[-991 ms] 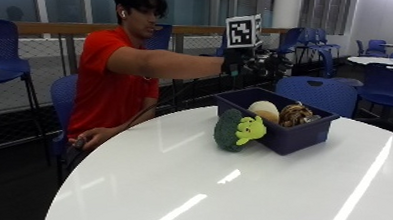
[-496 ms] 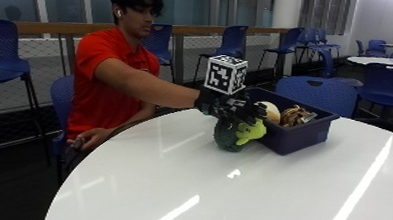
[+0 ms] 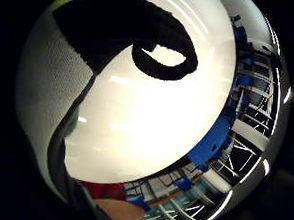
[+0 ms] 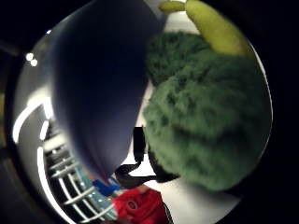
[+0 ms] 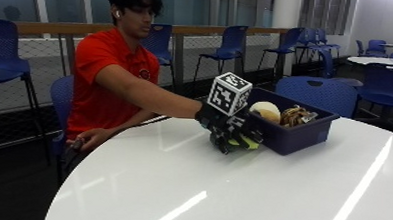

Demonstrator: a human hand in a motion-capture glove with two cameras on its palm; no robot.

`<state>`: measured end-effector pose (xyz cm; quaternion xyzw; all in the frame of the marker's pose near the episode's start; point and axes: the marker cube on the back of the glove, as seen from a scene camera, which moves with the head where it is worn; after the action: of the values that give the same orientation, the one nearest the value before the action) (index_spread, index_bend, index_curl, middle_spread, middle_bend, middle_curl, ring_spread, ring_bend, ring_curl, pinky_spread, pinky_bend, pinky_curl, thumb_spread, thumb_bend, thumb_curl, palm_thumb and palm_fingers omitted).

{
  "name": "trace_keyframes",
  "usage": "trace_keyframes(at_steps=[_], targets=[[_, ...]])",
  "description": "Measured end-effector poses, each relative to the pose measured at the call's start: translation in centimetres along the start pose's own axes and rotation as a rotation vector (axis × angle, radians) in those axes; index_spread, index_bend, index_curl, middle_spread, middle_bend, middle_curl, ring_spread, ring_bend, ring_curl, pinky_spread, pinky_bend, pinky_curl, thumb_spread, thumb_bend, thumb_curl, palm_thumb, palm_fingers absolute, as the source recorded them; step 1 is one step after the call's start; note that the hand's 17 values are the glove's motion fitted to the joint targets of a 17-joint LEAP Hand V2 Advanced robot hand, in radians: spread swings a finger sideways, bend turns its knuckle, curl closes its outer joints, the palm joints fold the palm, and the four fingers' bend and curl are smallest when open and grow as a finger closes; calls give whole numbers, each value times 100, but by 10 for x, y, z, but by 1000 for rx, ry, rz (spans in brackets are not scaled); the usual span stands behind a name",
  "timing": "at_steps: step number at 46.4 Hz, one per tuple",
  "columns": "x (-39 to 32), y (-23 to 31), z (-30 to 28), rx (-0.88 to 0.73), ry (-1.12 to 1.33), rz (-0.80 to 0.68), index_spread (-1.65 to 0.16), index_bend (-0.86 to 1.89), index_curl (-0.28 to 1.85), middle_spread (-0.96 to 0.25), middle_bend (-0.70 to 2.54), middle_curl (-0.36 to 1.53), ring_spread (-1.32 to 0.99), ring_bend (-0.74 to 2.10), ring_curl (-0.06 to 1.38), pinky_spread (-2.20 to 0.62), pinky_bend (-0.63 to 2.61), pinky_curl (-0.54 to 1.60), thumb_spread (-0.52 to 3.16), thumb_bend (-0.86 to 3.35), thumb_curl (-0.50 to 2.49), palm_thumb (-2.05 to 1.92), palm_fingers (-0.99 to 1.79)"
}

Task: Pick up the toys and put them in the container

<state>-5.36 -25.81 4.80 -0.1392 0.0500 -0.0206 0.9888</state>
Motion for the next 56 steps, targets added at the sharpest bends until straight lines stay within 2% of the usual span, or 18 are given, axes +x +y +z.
trace_keyframes(at_steps=[8,15,23,29,30,31,32,34,36,40,47,56], targets=[[-8,-6,20,-33,-50,9,-30,14,16,-1,9,22,2,17,27,11,119,38,107,-2,27,0,-20],[-13,0,22,-42,36,-23,-35,22,21,-1,7,19,2,26,30,7,119,38,111,-1,29,4,-5],[-21,7,23,-5,102,-30,-40,31,27,-4,3,12,-11,64,39,-7,114,36,116,0,32,12,11],[-24,9,27,86,55,-41,-41,27,28,-10,10,9,-30,97,47,-30,126,36,125,6,37,24,51],[-25,9,28,103,46,-42,-41,26,27,-11,9,8,-32,102,48,-32,126,36,126,8,37,26,54],[-25,9,28,118,38,-44,-41,27,28,-11,7,7,-34,98,46,-33,126,36,126,5,37,23,46],[-24,10,28,129,31,-45,-41,26,30,-14,17,10,-35,107,52,-34,130,39,125,12,41,37,64],[-23,10,28,149,19,-49,-41,23,29,-14,11,9,-38,108,51,-37,127,37,127,10,41,34,58],[-20,12,27,176,2,-59,-42,24,31,-19,23,12,-41,109,53,-38,128,39,120,17,47,49,74],[-9,15,24,207,-29,-62,-42,25,32,-23,29,15,-44,108,54,-40,124,39,110,19,53,58,88],[16,21,12,214,-40,-12,-44,25,37,-30,34,20,-46,108,55,-42,117,39,95,17,60,63,98],[36,37,-62,315,-19,52,-45,23,42,-36,41,25,-47,108,56,-43,109,39,80,14,68,66,110]])
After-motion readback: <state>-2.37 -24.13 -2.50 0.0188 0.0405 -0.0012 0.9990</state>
